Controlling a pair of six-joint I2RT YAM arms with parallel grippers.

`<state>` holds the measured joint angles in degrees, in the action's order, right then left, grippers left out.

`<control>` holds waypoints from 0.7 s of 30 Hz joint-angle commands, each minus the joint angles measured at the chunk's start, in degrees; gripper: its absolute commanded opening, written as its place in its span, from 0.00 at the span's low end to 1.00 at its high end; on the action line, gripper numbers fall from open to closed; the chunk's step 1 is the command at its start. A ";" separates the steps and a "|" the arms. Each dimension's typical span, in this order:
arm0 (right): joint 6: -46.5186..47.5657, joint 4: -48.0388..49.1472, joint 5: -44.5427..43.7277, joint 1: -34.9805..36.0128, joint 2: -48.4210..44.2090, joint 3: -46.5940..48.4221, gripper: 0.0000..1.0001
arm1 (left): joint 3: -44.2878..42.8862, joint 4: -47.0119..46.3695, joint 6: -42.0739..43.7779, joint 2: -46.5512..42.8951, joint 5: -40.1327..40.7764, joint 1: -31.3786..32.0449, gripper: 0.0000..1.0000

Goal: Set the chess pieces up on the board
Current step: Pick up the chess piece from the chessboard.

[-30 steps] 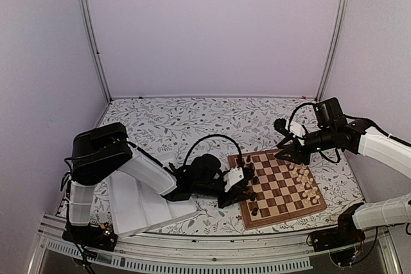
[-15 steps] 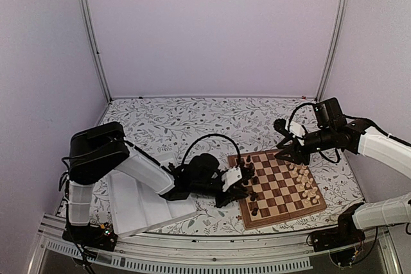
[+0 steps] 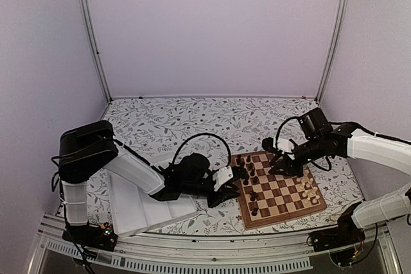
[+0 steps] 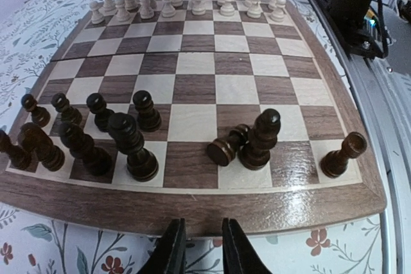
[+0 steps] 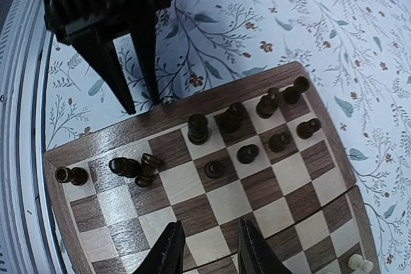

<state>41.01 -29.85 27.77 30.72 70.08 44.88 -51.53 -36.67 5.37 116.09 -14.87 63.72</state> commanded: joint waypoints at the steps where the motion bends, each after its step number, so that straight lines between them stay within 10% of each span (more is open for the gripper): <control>1: 1.79 -0.86 -4.61 5.50 3.47 -2.34 0.30 | 2.96 -3.75 -1.23 -5.44 3.15 -0.60 0.24; 21: 0.87 1.53 -7.38 14.93 15.46 0.82 0.35 | 10.92 -5.74 -2.84 -15.89 10.61 -0.60 0.27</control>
<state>42.26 -29.50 20.82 44.18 83.94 43.29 -41.47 -41.21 3.14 101.23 -5.26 63.70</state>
